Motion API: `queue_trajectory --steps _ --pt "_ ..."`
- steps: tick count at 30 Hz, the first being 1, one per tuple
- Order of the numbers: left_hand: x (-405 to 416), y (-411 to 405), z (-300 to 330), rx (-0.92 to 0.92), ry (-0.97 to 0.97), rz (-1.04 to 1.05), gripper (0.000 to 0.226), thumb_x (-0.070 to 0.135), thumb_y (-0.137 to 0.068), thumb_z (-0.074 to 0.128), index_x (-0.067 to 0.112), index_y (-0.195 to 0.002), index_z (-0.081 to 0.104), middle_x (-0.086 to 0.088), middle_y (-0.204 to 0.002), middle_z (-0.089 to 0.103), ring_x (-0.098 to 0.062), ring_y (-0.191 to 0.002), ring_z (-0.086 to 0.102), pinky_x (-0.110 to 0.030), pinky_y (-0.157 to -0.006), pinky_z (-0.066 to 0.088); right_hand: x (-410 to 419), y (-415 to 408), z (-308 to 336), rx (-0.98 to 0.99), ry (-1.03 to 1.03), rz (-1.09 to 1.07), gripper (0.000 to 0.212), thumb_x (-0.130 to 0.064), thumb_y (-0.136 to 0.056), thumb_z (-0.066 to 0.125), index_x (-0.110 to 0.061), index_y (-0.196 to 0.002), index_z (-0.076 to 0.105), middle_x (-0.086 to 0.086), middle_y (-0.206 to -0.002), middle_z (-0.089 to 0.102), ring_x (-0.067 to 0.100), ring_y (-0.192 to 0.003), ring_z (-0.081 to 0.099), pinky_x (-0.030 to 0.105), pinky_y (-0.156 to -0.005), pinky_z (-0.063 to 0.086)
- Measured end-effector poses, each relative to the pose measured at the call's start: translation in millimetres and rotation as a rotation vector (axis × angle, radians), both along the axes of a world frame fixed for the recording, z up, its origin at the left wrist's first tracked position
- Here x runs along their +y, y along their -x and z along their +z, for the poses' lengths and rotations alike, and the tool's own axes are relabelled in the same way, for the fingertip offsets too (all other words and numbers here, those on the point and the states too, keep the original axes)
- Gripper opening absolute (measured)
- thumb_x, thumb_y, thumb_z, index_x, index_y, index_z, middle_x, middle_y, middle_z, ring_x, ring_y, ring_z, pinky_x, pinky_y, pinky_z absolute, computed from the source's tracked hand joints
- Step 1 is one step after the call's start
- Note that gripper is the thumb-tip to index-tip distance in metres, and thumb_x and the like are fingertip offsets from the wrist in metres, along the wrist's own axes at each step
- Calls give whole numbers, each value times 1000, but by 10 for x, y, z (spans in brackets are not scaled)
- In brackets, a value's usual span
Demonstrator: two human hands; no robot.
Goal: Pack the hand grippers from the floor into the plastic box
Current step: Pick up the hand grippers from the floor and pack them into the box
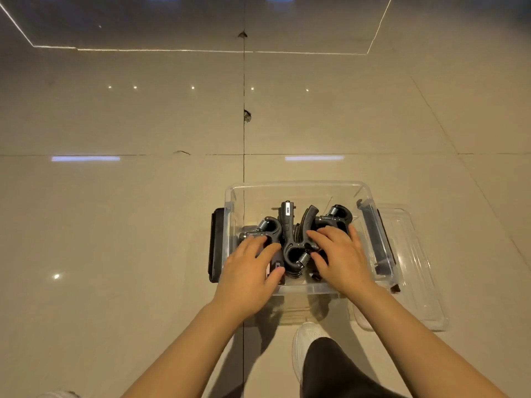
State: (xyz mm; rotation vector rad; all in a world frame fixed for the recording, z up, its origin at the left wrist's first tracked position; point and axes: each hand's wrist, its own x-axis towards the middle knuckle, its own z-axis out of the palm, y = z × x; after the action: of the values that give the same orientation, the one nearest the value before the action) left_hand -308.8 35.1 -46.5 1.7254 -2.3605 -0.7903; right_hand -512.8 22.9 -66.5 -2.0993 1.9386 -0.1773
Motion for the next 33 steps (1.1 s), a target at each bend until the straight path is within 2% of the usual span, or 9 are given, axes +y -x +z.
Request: queue_trajectory --steps 4,8,12,15,18,20,24,30,33 --pt "251 -655 758 124 122 76 36 42 -93 51 35 -128 51 17 -123 54 -3 -108 53 -27 -88 48 110 -368 832 -176 -1 -1 39 -29 -92 55 -23 -131 54 -3 -131 55 17 -121 49 35 -104 37" --pt "610 -1509 1528 239 278 313 19 26 -84 67 29 -103 66 19 -84 62 -3 -76 60 -31 -74 53 161 -1045 1817 -260 -246 217 33 -34 -91 58 -28 -123 57 -5 -117 63 10 -104 59 34 -94 49" --pt "1045 -2293 2228 300 471 458 7 19 -80 72 26 -81 68 16 -72 64 -6 -70 62 -31 -69 52 318 -1998 2566 -308 -245 407 31 -27 -89 63 -26 -119 60 -5 -113 64 7 -99 59 29 -90 49" --pt "1282 -2789 2606 312 560 532 13 24 -80 71 32 -74 63 12 -70 64 -8 -68 61 -28 -64 49 465 -2653 2966 -376 -147 483 27 -24 -88 63 -23 -115 61 -3 -110 66 9 -97 61 27 -86 51" --pt "1386 -3144 2929 314 620 535 13 27 -82 69 33 -73 61 12 -72 64 -10 -71 61 -27 -66 47 529 -3121 3267 -428 -75 509 20 -28 -88 63 -20 -107 65 0 -94 71 11 -86 66 30 -80 54" --pt "1373 -3326 3118 282 607 531 7 26 -84 66 28 -78 64 9 -77 66 -11 -76 62 -26 -69 48 497 -3348 3405 -493 -56 506 18 -28 -88 64 -19 -102 67 2 -89 73 13 -83 67 34 -81 54" --pt "1105 -3808 3317 234 566 564 7 30 -82 67 25 -88 67 6 -85 69 -11 -83 64 -29 -76 50 179 -3850 3446 -496 -86 529 22 -30 -86 65 -18 -104 68 2 -102 70 16 -93 65 36 -86 54" --pt "816 -4753 2817 264 497 819 14 25 -81 70 26 -94 66 7 -83 66 -10 -82 62 -23 -72 48 -425 -4903 3043 -560 -154 549 27 -27 -82 71 -23 -108 66 -4 -95 66 13 -86 64 31 -78 53" --pt "766 -5294 2527 290 431 930 14 22 -81 70 30 -92 65 7 -80 64 -11 -79 62 -23 -71 48 -622 -5516 2763 -557 -225 604 28 -29 -78 74 -30 -105 65 -5 -100 63 14 -88 64 33 -77 54"
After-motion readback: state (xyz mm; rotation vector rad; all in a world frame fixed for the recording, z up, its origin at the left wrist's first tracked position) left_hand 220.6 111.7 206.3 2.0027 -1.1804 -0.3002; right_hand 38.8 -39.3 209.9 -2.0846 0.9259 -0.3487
